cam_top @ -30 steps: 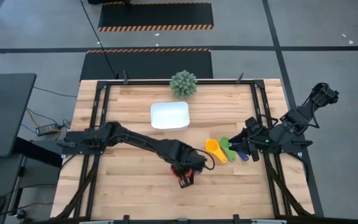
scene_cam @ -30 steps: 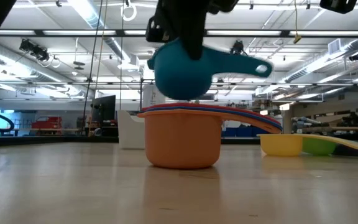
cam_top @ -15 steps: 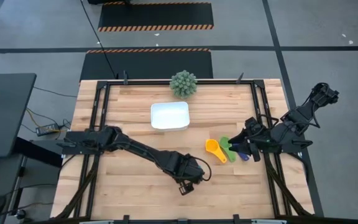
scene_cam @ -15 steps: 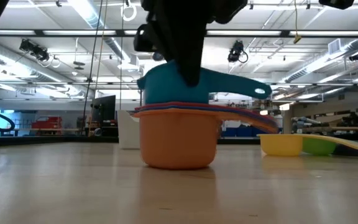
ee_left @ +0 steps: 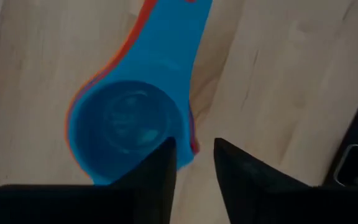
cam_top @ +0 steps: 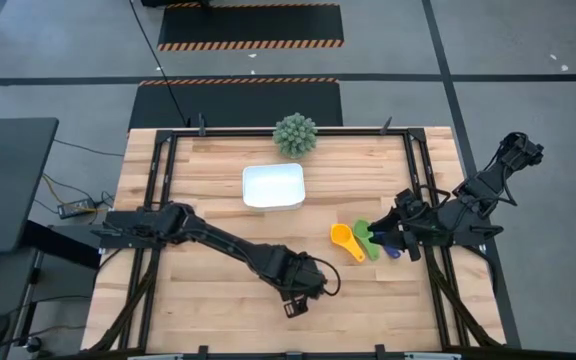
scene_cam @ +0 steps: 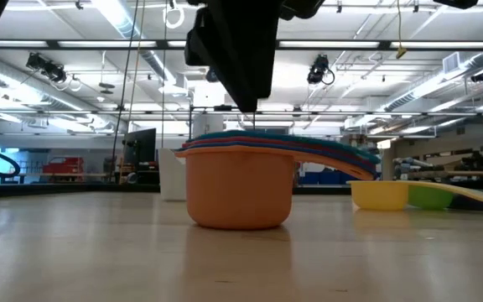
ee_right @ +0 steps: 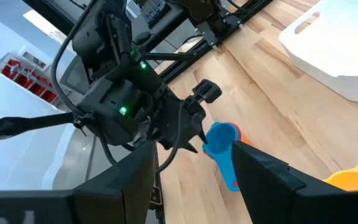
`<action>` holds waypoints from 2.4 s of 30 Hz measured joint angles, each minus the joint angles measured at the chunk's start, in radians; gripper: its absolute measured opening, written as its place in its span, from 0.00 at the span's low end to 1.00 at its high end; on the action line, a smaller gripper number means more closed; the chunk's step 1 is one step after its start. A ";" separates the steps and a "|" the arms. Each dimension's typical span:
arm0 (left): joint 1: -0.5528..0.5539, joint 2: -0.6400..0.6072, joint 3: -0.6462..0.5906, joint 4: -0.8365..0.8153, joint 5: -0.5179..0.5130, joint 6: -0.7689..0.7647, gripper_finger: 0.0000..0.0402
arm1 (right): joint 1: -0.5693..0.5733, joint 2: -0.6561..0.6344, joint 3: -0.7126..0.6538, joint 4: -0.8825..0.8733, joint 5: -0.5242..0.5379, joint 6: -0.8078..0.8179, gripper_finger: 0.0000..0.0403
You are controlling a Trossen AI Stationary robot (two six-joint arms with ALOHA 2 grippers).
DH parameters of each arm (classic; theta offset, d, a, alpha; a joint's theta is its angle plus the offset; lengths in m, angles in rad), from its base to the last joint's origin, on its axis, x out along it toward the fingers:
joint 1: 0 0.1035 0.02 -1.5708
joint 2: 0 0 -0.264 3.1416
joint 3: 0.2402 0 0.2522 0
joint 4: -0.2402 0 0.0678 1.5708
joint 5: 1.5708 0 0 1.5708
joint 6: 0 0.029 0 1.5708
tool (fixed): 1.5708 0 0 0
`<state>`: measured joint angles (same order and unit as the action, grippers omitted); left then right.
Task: Nest measuring cups in basket
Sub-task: Adjust the stacked measuring cups, then stack the yellow measuring cup into the light blue measuring cup
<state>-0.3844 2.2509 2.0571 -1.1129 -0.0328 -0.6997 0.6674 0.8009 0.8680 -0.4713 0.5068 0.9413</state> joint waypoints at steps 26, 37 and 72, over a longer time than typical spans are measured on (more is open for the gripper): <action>0.069 0.086 0.030 0.240 -0.099 0.359 0.61 | -0.001 0.011 0.000 0.019 0.050 -0.005 0.54; 0.059 0.121 0.029 0.212 -0.180 0.450 0.60 | -0.001 0.040 0.000 0.031 0.050 0.000 0.54; 0.281 0.036 0.034 0.432 0.075 0.585 0.52 | -0.025 -0.144 0.000 -0.103 0.162 -0.001 0.54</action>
<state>-0.1033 2.2868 2.0907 -0.6809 0.0427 -0.1150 0.6427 0.6574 0.8680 -0.5745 0.6689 0.9400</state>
